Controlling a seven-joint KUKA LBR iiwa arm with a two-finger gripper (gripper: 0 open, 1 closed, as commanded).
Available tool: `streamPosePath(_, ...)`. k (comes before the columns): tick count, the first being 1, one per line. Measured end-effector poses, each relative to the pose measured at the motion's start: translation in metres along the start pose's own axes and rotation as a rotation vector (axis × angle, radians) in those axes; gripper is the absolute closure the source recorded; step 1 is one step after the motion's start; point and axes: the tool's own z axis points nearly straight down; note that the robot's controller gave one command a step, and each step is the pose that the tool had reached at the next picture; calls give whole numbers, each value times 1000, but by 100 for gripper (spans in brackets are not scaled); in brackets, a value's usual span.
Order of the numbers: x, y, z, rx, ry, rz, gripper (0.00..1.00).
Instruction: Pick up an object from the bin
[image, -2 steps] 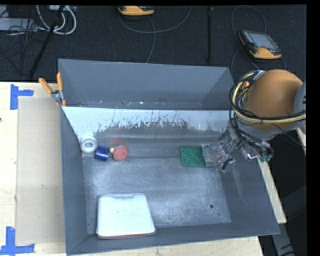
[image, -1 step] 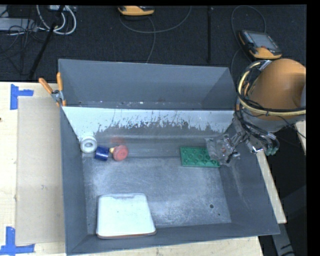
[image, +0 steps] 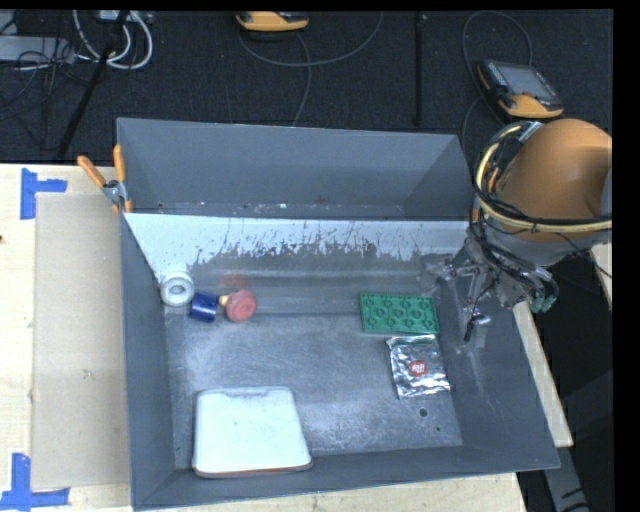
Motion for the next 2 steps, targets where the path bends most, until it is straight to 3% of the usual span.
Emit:
streamPosePath(1,8,27,88,-6,4,-984,0)
streamPosePath(2,20,31,116,-5,3,-1082,0)
